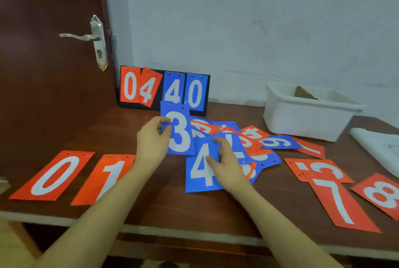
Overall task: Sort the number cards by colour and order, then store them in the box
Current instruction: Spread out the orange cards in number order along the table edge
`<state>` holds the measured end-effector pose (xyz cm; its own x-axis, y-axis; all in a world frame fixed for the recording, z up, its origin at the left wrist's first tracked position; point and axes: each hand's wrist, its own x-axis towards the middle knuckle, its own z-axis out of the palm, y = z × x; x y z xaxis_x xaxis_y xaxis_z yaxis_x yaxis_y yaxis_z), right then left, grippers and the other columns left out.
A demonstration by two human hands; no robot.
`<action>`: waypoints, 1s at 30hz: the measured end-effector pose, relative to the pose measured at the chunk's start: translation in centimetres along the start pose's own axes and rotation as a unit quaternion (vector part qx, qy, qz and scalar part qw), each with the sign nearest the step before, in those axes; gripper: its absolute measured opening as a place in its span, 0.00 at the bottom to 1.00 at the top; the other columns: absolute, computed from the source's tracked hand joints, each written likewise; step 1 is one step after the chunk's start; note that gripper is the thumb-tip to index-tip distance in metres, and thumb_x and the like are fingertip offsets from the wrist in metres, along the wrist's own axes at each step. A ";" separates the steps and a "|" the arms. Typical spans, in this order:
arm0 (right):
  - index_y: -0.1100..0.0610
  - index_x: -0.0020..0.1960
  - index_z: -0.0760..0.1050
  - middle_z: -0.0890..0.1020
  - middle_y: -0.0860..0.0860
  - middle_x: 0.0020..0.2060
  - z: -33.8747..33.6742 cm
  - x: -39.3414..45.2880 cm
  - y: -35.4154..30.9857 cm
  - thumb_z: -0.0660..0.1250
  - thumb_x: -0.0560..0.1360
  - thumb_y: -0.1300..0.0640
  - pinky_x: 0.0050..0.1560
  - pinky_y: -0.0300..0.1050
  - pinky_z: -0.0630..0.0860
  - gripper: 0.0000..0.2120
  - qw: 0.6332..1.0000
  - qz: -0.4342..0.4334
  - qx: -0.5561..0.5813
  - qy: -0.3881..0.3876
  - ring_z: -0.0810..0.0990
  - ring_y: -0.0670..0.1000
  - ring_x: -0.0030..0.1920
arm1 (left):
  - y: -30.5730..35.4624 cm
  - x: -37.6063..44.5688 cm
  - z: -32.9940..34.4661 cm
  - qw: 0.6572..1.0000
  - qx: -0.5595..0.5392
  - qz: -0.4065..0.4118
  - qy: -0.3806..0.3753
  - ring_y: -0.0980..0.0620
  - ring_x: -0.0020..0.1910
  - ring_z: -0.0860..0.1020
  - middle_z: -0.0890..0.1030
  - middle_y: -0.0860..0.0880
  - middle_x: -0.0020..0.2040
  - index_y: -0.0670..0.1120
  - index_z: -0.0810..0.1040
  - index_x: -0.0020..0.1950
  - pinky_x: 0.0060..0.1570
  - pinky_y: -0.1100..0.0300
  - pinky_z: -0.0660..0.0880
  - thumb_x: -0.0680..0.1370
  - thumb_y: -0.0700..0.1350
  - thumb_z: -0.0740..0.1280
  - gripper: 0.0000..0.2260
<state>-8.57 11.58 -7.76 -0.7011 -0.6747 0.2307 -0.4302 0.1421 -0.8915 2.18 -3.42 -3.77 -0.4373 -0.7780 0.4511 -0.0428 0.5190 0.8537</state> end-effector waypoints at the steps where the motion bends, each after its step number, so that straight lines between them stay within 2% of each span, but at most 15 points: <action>1: 0.50 0.70 0.60 0.71 0.51 0.66 0.7 0.7 0.2 0.62 0.78 0.59 0.53 0.35 0.72 0.22 0.999 0.004 -0.046 -0.022 0.72 0.47 0.61 | -0.5 0.8 -0.3 0.999 0.035 0.006 -0.006 0.56 0.41 0.75 0.77 0.50 0.46 0.46 0.76 0.57 0.28 0.75 0.69 0.77 0.41 0.64 0.09; 3: 0.50 0.70 0.58 0.71 0.52 0.66 1.5 2.6 0.3 0.61 0.78 0.58 0.56 0.41 0.72 0.23 0.993 0.011 -0.113 -0.037 0.73 0.52 0.63 | -1.8 2.3 -1.0 0.995 0.099 0.012 -0.027 0.55 0.44 0.73 0.78 0.48 0.49 0.45 0.78 0.56 0.36 0.72 0.70 0.77 0.40 0.64 0.09; 4: 0.51 0.71 0.58 0.71 0.53 0.66 1.5 3.7 0.4 0.60 0.79 0.58 0.54 0.41 0.73 0.23 0.991 0.016 -0.130 -0.036 0.74 0.52 0.61 | -2.4 3.0 -1.1 0.992 0.121 0.011 -0.038 0.55 0.45 0.73 0.79 0.47 0.51 0.44 0.78 0.56 0.40 0.68 0.70 0.77 0.39 0.64 0.10; 8: 0.51 0.71 0.58 0.72 0.53 0.65 1.0 7.9 1.1 0.60 0.79 0.58 0.39 0.32 0.70 0.23 0.985 0.033 -0.167 -0.015 0.74 0.48 0.50 | -5.0 5.5 -0.7 0.975 0.206 -0.003 -0.089 0.47 0.55 0.76 0.78 0.45 0.59 0.43 0.78 0.58 0.53 0.58 0.72 0.77 0.40 0.63 0.12; 10: 0.51 0.71 0.59 0.73 0.54 0.63 1.0 9.6 1.5 0.60 0.78 0.59 0.35 0.32 0.68 0.23 0.981 0.037 -0.188 0.004 0.74 0.48 0.48 | -5.9 6.3 0.0 0.962 0.247 -0.014 -0.119 0.44 0.58 0.75 0.78 0.45 0.60 0.44 0.78 0.59 0.57 0.53 0.72 0.77 0.41 0.62 0.12; 12: 0.52 0.70 0.59 0.74 0.54 0.62 1.0 10.9 1.7 0.60 0.78 0.59 0.37 0.35 0.71 0.22 0.980 0.040 -0.197 0.016 0.75 0.49 0.47 | -6.6 6.8 0.8 0.947 0.286 -0.006 -0.144 0.45 0.58 0.74 0.78 0.47 0.60 0.47 0.77 0.60 0.58 0.52 0.69 0.77 0.42 0.60 0.13; 14: 0.52 0.70 0.60 0.76 0.55 0.60 1.1 11.5 1.5 0.60 0.79 0.58 0.51 0.47 0.76 0.21 0.975 0.038 -0.216 0.017 0.77 0.53 0.51 | -6.9 6.7 1.6 0.927 0.334 0.009 -0.168 0.46 0.58 0.72 0.77 0.49 0.60 0.51 0.76 0.60 0.56 0.53 0.63 0.78 0.44 0.59 0.13; 16: 0.51 0.69 0.61 0.77 0.55 0.57 1.1 11.5 1.1 0.59 0.79 0.57 0.64 0.56 0.68 0.20 0.974 0.044 -0.221 0.028 0.76 0.57 0.57 | -7.1 6.5 2.2 0.906 0.376 0.020 -0.195 0.46 0.61 0.68 0.73 0.50 0.64 0.53 0.75 0.61 0.57 0.52 0.60 0.78 0.47 0.59 0.13; 19: 0.51 0.67 0.64 0.77 0.51 0.51 0.6 10.4 0.4 0.61 0.78 0.56 0.65 0.58 0.67 0.18 0.985 0.045 -0.151 0.072 0.75 0.56 0.59 | -6.9 5.9 2.4 0.895 0.394 0.019 -0.208 0.46 0.69 0.61 0.63 0.50 0.73 0.52 0.72 0.65 0.64 0.49 0.58 0.79 0.52 0.57 0.16; 20: 0.51 0.67 0.65 0.75 0.48 0.47 0.3 9.9 0.2 0.61 0.78 0.56 0.65 0.58 0.68 0.18 0.986 0.045 -0.141 0.080 0.76 0.54 0.57 | -6.7 5.7 2.5 0.891 0.402 0.033 -0.209 0.46 0.70 0.60 0.62 0.50 0.74 0.52 0.69 0.67 0.65 0.49 0.57 0.79 0.53 0.56 0.17; 22: 0.51 0.66 0.66 0.74 0.45 0.41 -0.2 8.8 0.0 0.62 0.78 0.55 0.61 0.55 0.73 0.17 0.983 0.035 -0.160 0.079 0.78 0.48 0.46 | -6.1 5.1 2.8 0.874 0.422 0.073 -0.230 0.48 0.71 0.59 0.61 0.51 0.74 0.55 0.64 0.70 0.67 0.48 0.56 0.79 0.56 0.55 0.20; 24: 0.51 0.66 0.67 0.78 0.50 0.48 -0.4 7.7 0.2 0.61 0.78 0.54 0.53 0.45 0.75 0.17 0.976 0.029 -0.210 0.056 0.76 0.44 0.40 | -5.4 4.3 3.2 0.850 0.435 0.097 -0.280 0.48 0.72 0.59 0.63 0.51 0.73 0.55 0.64 0.69 0.67 0.48 0.55 0.78 0.57 0.54 0.20; 25: 0.51 0.66 0.67 0.78 0.52 0.55 -0.4 7.2 0.4 0.61 0.78 0.54 0.54 0.43 0.74 0.17 0.968 0.031 -0.246 0.040 0.76 0.45 0.45 | -5.1 4.0 3.3 0.838 0.440 0.099 -0.307 0.49 0.71 0.61 0.64 0.51 0.72 0.54 0.65 0.69 0.67 0.48 0.55 0.78 0.56 0.54 0.19; 27: 0.49 0.68 0.66 0.73 0.52 0.63 -0.2 6.8 1.3 0.58 0.79 0.51 0.63 0.48 0.64 0.18 0.936 0.039 -0.348 0.023 0.72 0.51 0.60 | -4.9 3.7 3.0 0.837 0.429 0.085 -0.330 0.49 0.68 0.66 0.68 0.51 0.69 0.52 0.65 0.69 0.65 0.49 0.58 0.79 0.53 0.54 0.19; 30: 0.45 0.68 0.65 0.66 0.52 0.63 0.4 6.7 2.0 0.55 0.79 0.45 0.64 0.51 0.60 0.19 0.891 0.040 -0.453 0.011 0.65 0.55 0.63 | -4.9 3.6 2.0 0.849 0.417 0.075 -0.316 0.50 0.64 0.69 0.71 0.52 0.66 0.52 0.67 0.66 0.64 0.52 0.59 0.78 0.51 0.54 0.17</action>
<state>-13.91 7.05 -8.11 -0.7568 -0.6234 0.1965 -0.6536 0.7219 -0.2272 -0.96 -8.04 -6.82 -0.8773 -0.4724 0.0848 -0.4498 0.8709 0.1982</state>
